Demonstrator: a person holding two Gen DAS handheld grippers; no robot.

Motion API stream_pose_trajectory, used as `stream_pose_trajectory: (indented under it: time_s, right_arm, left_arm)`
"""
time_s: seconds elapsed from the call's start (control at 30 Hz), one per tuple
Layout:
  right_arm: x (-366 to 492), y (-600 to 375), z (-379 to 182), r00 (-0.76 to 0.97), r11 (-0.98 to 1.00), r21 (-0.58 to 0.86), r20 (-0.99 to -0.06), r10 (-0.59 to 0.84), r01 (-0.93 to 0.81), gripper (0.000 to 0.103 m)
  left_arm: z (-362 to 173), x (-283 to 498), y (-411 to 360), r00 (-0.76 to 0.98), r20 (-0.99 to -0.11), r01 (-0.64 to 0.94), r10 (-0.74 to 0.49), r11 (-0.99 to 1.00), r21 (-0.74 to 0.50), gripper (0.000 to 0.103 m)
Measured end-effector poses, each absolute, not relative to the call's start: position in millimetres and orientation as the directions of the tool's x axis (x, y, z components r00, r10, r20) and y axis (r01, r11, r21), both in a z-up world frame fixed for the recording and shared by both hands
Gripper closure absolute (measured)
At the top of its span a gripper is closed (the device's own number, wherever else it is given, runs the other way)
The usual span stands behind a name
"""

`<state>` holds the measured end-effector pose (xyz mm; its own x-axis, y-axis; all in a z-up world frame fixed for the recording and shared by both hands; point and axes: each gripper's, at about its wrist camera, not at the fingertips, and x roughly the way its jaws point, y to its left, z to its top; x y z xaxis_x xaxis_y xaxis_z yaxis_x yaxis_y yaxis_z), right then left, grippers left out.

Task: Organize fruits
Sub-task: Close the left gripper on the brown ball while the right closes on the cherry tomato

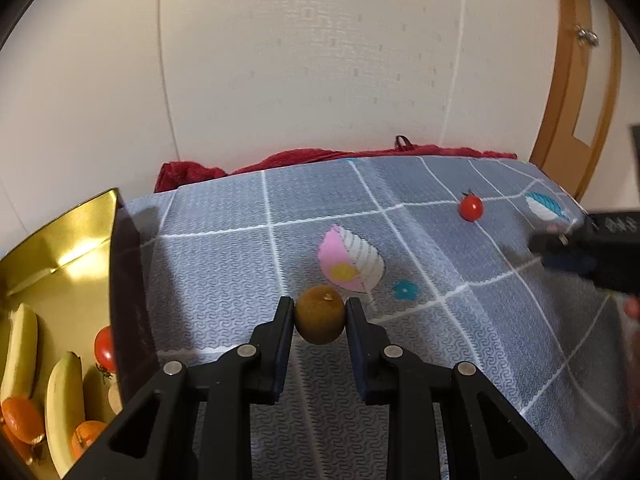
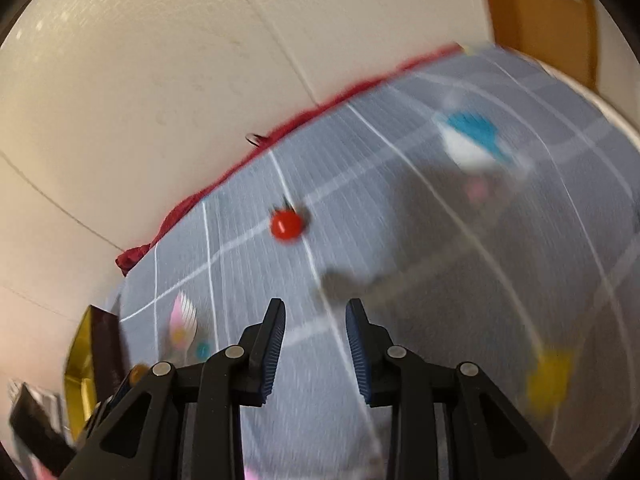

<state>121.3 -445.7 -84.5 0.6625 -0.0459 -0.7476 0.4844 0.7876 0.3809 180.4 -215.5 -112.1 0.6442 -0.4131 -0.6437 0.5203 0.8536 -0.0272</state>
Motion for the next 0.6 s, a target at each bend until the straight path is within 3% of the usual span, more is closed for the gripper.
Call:
stream_pose_trajectory:
  time_s: [0.3, 0.6]
  right_arm:
    - [194, -443, -92, 0.645, 0.872, 0.188, -0.744, -0.173, 0.451, 0.071]
    - [208, -447, -104, 0.659, 0.881, 0.182, -0.731, -0.176, 0.437, 0.077]
  left_arm:
    - [-109, 177, -212, 0.660, -0.621, 0.518, -0.424, 0.855, -0.033, 0.077]
    - [-107, 175, -211, 0.667, -0.604, 0.523, -0.436, 0.851, -0.036, 0.077]
